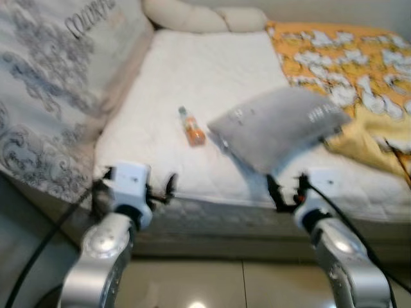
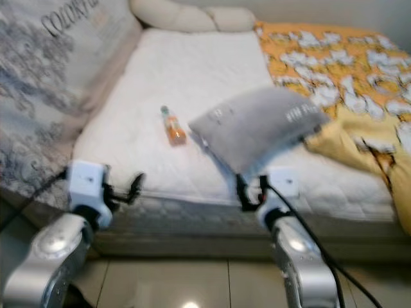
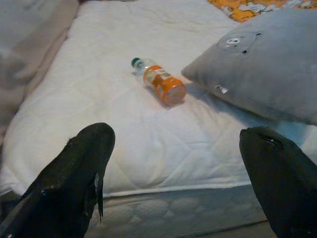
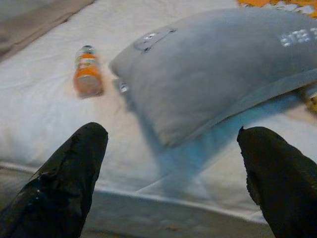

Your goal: Clean up the room

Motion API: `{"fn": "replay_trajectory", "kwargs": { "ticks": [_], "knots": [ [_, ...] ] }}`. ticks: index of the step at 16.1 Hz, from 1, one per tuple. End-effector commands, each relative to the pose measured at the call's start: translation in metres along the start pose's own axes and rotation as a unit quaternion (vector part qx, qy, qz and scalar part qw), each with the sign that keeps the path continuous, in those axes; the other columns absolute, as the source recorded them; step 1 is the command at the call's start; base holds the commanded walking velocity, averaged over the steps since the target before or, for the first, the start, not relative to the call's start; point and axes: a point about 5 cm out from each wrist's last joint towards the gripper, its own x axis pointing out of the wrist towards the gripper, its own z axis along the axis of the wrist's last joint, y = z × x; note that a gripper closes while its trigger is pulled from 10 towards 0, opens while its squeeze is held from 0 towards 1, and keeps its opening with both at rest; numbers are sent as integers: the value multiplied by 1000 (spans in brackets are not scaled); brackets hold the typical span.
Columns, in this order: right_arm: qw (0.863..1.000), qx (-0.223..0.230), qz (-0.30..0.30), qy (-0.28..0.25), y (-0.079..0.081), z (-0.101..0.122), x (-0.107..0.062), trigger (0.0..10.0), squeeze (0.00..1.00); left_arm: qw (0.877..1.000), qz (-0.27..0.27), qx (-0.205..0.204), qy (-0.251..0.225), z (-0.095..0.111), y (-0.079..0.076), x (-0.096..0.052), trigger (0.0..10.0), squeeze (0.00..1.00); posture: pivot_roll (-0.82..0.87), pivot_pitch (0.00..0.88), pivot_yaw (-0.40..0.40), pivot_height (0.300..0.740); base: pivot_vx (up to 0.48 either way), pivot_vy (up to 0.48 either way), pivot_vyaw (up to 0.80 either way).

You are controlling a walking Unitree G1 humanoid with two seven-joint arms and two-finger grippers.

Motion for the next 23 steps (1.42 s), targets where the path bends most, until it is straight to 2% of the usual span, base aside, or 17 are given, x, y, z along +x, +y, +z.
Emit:
{"fn": "replay_trajectory", "kwargs": {
  "ticks": [1,3,6,9,12,22,23],
  "knots": [
    [1000,-2,23,-10,12,5,5,10000,0,1000,19,8,3,-1,10,-2,10000,0,72,0,-17,740,345,0,0],
    [999,-7,30,-16,13,9,11,10000,0,1000,20,10,3,-1,11,-1,10000,0,77,0,-19,740,345,0,0],
    [997,-44,62,-23,22,13,16,10000,0,1000,24,13,2,0,14,-1,10000,0,87,0,-23,740,341,0,267],
    [997,-37,64,-24,24,13,17,10000,0,1000,25,18,1,1,15,-1,10000,0,98,0,-26,740,345,0,758],
    [999,-18,43,-25,18,11,21,10000,0,999,22,28,-1,2,16,-2,10000,0,108,0,-28,740,345,0,0],
    [998,-24,46,-17,16,7,21,10000,0,999,15,31,0,1,14,-5,10000,0,117,0,-34,740,343,0,0],
    [997,-48,61,-18,19,8,22,10000,0,999,16,31,0,1,15,-6,10000,0,117,0,-32,740,341,0,0]
  ]
}}
